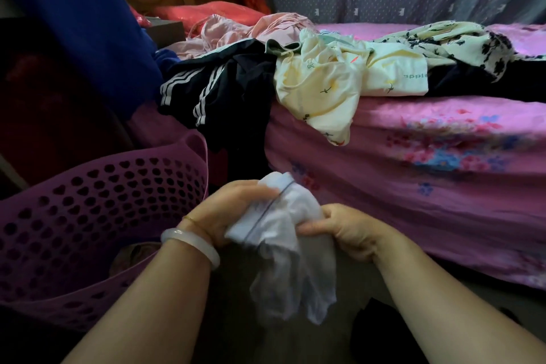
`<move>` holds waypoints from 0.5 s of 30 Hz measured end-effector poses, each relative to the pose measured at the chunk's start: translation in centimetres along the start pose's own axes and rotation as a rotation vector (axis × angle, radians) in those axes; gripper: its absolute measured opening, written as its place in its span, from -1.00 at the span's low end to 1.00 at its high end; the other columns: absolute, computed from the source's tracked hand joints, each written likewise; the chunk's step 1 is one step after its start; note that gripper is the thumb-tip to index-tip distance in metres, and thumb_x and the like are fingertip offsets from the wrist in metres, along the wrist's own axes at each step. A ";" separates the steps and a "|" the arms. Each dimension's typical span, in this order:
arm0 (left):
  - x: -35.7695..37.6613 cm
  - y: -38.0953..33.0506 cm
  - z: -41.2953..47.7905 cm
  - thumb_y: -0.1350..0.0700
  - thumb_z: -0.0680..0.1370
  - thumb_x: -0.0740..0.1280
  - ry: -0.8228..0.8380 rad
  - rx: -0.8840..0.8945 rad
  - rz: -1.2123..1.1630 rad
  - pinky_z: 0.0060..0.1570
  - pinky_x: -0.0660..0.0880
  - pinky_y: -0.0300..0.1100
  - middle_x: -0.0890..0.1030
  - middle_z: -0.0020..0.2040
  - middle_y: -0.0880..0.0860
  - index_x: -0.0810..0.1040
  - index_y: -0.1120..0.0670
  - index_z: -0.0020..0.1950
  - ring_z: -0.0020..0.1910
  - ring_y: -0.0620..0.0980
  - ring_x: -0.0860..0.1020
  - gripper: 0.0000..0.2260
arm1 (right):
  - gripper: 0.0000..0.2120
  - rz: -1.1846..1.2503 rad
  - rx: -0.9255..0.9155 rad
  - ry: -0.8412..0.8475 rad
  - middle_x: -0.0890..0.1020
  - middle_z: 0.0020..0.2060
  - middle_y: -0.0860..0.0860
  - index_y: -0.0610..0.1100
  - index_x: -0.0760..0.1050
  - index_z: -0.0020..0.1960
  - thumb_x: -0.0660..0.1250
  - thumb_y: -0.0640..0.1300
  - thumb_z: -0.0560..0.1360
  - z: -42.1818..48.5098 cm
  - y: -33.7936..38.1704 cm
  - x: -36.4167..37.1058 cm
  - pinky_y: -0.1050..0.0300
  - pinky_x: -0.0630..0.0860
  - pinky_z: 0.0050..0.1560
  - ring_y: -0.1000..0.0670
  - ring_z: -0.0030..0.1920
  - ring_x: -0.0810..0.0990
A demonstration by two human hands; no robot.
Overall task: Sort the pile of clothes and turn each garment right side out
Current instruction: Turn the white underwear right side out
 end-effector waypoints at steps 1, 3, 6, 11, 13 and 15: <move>-0.3 0.2 -0.1 -0.01 0.53 0.27 0.054 -0.001 -0.231 -0.06 0.61 -0.10 0.63 0.02 0.26 0.52 0.34 0.21 -0.05 0.12 0.64 -0.55 | -0.59 0.117 -0.041 -0.038 0.67 0.02 -0.25 -0.29 0.61 0.10 0.51 -0.21 0.27 0.2 0.4 0.0 -0.05 0.57 0.10 -0.20 0.03 0.66; -1.1 1.5 0.1 -0.32 0.47 0.18 0.129 0.003 -0.602 0.12 0.57 0.00 0.57 0.20 0.30 0.46 0.34 0.31 0.16 0.18 0.59 -0.24 | -0.65 0.334 -0.109 -0.133 0.67 0.01 -0.26 -0.27 0.59 0.12 0.45 -0.25 0.34 0.7 1.3 -0.4 -0.06 0.58 0.09 -0.21 0.03 0.65; -0.9 4.8 0.2 -0.46 0.39 0.14 0.132 -0.105 -0.640 0.32 0.39 0.10 0.50 0.32 0.26 0.46 0.25 0.36 0.33 0.22 0.45 -0.12 | -0.80 0.455 -0.126 -0.225 0.69 -0.09 -0.22 -0.27 0.57 0.06 0.39 -0.28 0.44 1.1 2.2 0.1 0.00 0.61 -0.04 -0.14 -0.08 0.68; -2.0 4.9 0.4 0.18 0.44 0.39 -0.108 -0.098 -0.343 0.23 0.46 0.04 0.55 0.26 0.26 0.46 0.23 0.36 0.24 0.22 0.53 -0.52 | -0.78 0.146 -0.094 -0.366 0.70 -0.06 -0.18 -0.26 0.58 0.11 0.39 -0.29 0.46 1.5 2.0 -0.8 0.02 0.61 0.01 -0.15 0.00 0.68; -3.6 4.0 0.4 0.28 0.36 0.44 -0.249 -0.059 -0.330 0.11 0.55 0.02 0.51 0.30 0.29 0.33 0.23 0.44 0.22 0.25 0.54 -0.34 | -0.76 0.039 -0.073 -0.445 0.71 -0.09 -0.15 -0.24 0.59 0.11 0.42 -0.25 0.45 1.7 1.6 -1.6 0.00 0.61 0.04 -0.12 -0.03 0.69; -5.1 3.2 0.2 0.34 0.35 0.46 -0.375 0.011 -0.240 0.12 0.53 0.02 0.37 0.41 0.26 0.09 0.11 0.55 0.27 0.23 0.49 -0.13 | -0.60 0.002 -0.073 -0.470 0.69 0.01 -0.11 -0.23 0.52 0.23 0.46 -0.20 0.41 1.9 1.6 -1.5 -0.04 0.59 0.10 -0.10 0.02 0.67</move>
Point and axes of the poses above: each hand's wrist, its own z-axis towards the middle knuckle, its own x-axis out of the palm, y = z × x, the point moved 6 cm from there along z, towards the middle knuckle
